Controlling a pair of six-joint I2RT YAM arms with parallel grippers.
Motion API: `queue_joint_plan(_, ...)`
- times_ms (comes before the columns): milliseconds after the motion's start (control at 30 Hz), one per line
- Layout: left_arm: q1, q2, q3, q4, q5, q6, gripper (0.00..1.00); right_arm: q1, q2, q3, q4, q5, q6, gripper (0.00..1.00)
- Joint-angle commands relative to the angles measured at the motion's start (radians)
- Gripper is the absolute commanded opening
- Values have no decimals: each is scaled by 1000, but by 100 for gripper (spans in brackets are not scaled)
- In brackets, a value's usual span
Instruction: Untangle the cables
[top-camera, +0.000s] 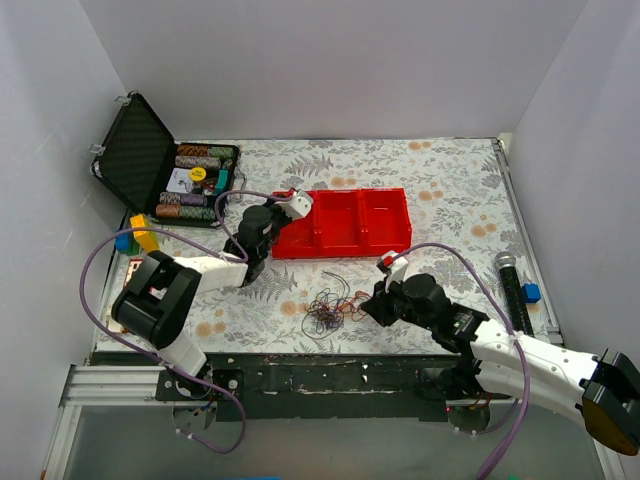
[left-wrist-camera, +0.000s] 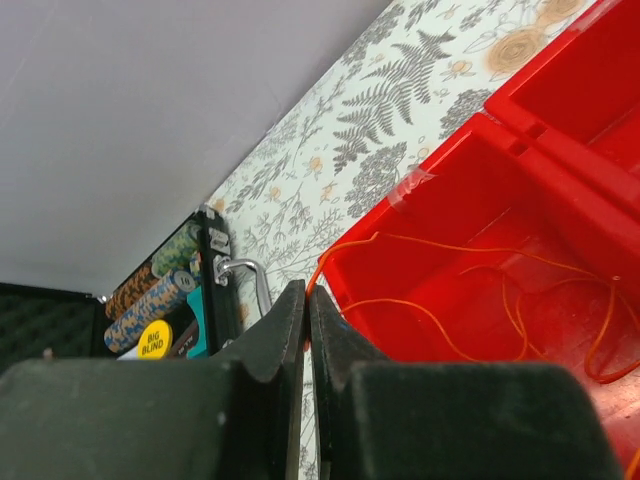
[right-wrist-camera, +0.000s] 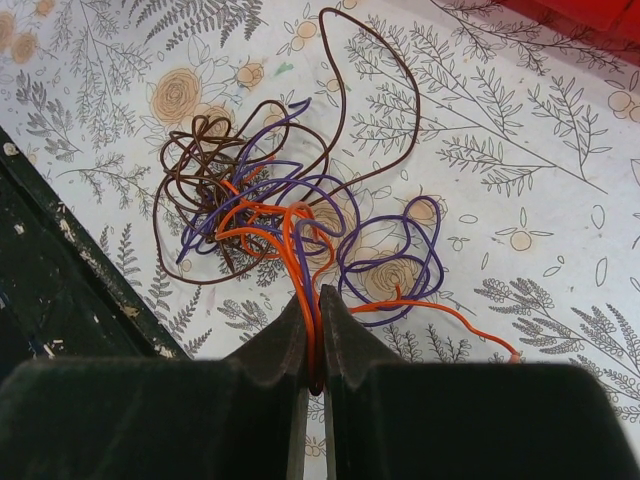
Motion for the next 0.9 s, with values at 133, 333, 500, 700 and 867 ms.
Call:
queue_joint_plan(133,-12,-50,105,-141,103,-46,30,-3,6,15,43,-1,0,13)
queue_joint_plan(333,-12,-125,221,-373,288,-175,73,-6,3,25,28,0,-1,15)
queue_joint_plan(500,-9,-200,298,-559,404,-256,82,-6,-6,28,22,3,-1,15)
queue_joint_plan(700,-9,-299,307,-756,707,-243,87,-6,-12,32,23,3,-3,16)
queue_joint_plan(867,-112,-375,151,-820,809,-190,89,-6,-38,48,20,-1,-9,15)
